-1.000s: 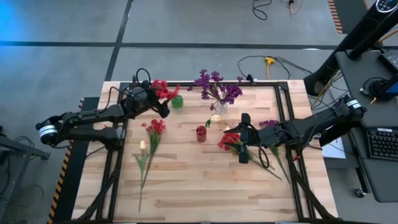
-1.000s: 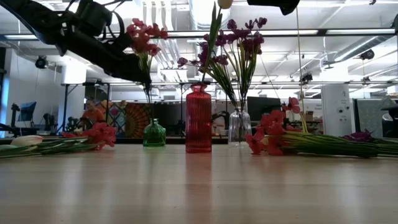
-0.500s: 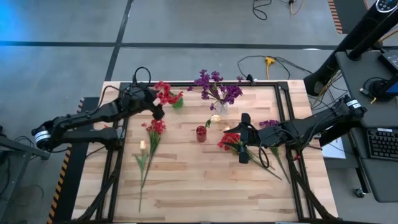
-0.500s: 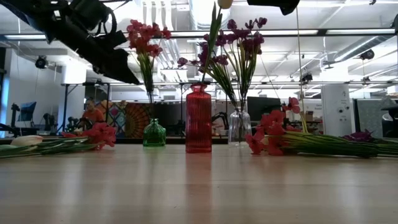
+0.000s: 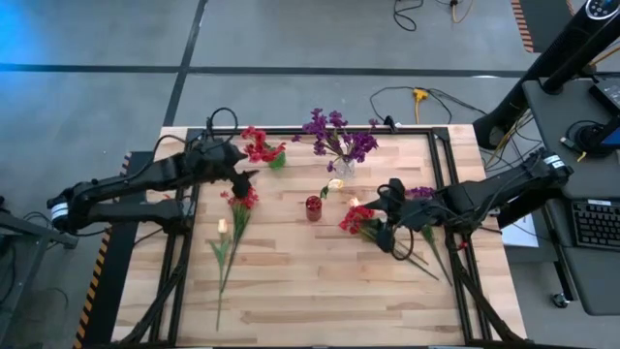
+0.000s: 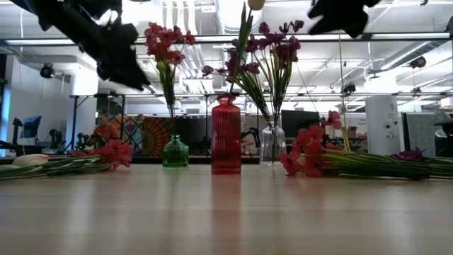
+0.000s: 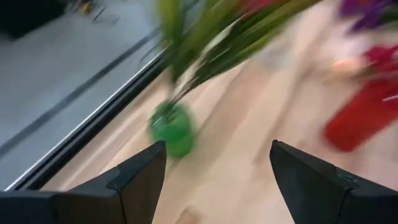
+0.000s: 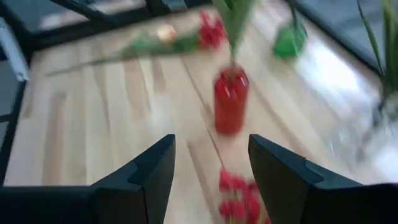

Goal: Sort flowers into vase by color
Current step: Put the yellow tulip into the red vase

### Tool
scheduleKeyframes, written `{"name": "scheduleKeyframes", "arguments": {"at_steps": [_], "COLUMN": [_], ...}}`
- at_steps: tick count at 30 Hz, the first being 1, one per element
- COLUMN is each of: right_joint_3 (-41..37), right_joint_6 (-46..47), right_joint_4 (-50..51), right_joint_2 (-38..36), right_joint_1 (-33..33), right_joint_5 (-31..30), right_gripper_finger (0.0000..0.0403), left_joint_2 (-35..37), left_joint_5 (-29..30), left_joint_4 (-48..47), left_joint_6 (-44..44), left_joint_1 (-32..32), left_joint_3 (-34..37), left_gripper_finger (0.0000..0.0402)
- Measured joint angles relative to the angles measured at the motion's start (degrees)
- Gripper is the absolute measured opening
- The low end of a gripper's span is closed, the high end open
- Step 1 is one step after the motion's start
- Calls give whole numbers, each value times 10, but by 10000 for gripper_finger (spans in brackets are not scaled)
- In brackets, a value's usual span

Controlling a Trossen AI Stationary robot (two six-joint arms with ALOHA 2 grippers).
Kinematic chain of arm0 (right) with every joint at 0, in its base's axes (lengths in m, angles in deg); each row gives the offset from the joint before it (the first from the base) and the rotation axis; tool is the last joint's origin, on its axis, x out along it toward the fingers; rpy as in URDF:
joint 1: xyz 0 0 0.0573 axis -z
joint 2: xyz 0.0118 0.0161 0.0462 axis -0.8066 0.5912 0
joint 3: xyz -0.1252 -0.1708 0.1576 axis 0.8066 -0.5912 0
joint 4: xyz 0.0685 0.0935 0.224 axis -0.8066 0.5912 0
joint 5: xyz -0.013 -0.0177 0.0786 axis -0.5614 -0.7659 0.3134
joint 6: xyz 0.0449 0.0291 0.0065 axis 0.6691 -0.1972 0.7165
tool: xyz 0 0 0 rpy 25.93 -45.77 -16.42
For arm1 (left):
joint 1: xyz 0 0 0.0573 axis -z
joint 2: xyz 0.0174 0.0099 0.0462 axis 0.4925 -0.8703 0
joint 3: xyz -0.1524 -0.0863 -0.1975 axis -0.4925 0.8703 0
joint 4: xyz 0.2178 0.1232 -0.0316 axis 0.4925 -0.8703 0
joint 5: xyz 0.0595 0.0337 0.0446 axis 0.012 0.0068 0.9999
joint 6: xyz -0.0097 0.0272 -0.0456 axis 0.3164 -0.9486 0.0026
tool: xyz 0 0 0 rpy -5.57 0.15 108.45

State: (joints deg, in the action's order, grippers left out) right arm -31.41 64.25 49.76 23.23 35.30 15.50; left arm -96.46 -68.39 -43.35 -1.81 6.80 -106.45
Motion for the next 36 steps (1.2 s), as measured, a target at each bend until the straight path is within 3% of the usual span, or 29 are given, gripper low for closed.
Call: {"name": "scheduleKeyframes", "arguments": {"at_steps": [7, 14, 21, 28, 32, 36], "right_joint_3": [21, 20, 19, 15, 5, -4], "right_joint_6": [189, 328, 408, 521, 548, 551], "right_joint_4": [193, 301, 325, 447, 471, 445], "right_joint_2": [2, 2, 2, 12, 30, 60], "right_joint_1": [0, -2, -2, -2, -2, -2], "right_joint_5": [39, 97, 141, 194, 211, 217], "right_gripper_finger": [196, 196, 196, 196, 196, 196], "left_joint_2": [28, 23, 7, -5, -4, -17], "left_joint_5": [14, 159, 160, 154, 102, 48], "left_joint_4": [65, 180, 270, 283, 286, 281], "left_joint_6": [21, 2, -51, -91, -129, -125], "left_joint_1": [140, 278, 329, 339, 342, 349], "left_joint_3": [15, 15, 15, -16, -62, -60], "left_gripper_finger": [268, 268, 268, 268, 268, 268]}}
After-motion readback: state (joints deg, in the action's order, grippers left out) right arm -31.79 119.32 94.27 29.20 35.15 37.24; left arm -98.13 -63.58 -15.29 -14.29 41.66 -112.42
